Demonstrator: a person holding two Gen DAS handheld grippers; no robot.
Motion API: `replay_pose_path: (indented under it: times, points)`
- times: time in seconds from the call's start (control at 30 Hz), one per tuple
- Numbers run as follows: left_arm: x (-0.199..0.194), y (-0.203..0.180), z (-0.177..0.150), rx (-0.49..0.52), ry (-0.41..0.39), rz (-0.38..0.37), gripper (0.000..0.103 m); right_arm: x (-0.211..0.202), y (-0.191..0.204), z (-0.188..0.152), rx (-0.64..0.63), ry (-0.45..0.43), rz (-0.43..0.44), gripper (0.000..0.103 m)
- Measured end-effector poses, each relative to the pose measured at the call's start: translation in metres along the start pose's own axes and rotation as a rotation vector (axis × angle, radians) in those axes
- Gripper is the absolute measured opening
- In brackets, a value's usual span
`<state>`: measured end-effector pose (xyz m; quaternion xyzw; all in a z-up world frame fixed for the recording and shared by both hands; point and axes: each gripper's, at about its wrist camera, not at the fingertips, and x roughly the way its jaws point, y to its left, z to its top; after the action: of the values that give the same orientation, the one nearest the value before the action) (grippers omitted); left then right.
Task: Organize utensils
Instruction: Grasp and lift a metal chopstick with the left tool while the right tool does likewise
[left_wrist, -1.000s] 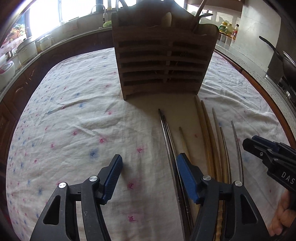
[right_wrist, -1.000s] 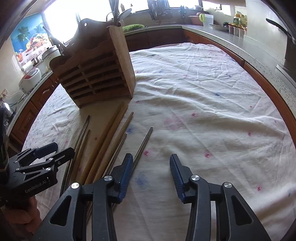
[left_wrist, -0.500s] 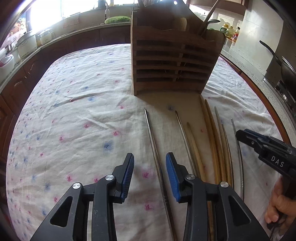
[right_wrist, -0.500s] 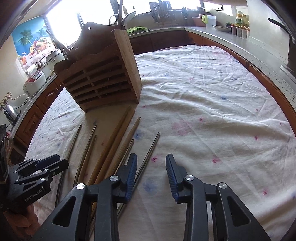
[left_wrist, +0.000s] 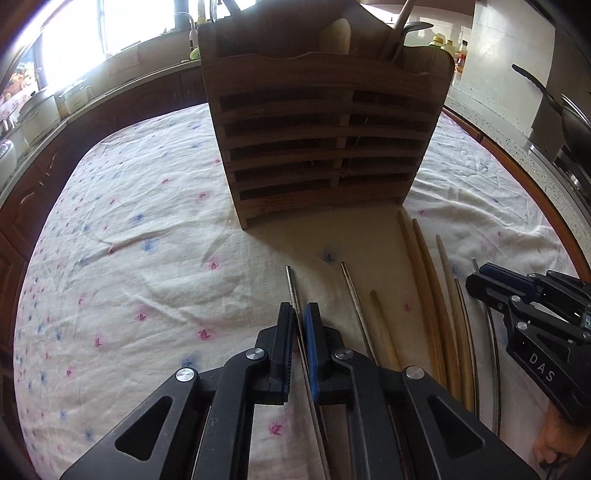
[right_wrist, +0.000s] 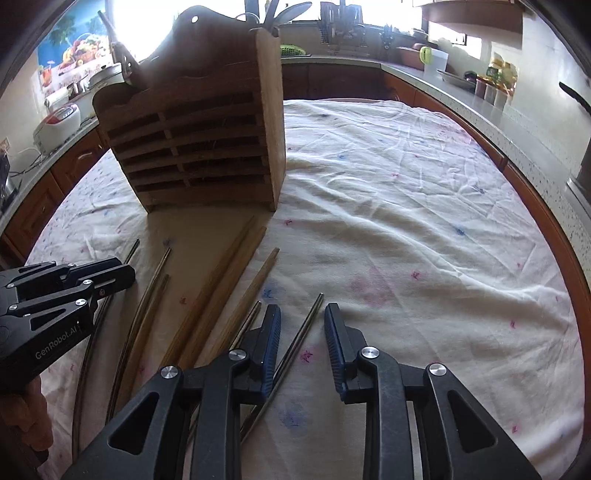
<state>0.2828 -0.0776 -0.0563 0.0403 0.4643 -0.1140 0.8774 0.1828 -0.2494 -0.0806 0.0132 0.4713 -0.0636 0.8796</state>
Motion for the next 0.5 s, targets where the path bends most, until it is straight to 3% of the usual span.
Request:
replay_pose_path:
  times: [0.03,0.2,0.4,0.5]
  points:
    - [-0.001,0.0,-0.001,0.002,0.0,-0.002,0.005,0.0,0.0,0.0,-0.001,0.0,0.002,0.012]
    - [-0.012,0.009,-0.006,-0.032,0.004,-0.05,0.003,-0.003,-0.011,-0.001,0.073,0.007,0.063,0.004]
    - [-0.058,0.029,-0.014,-0.133,-0.066,-0.176,0.003,-0.035,-0.021,-0.005,0.152,-0.057,0.141,0.004]
    - [-0.089,0.038,-0.018,-0.164,-0.124,-0.202,0.003,-0.06,-0.023,-0.002,0.164,-0.109,0.17,0.004]
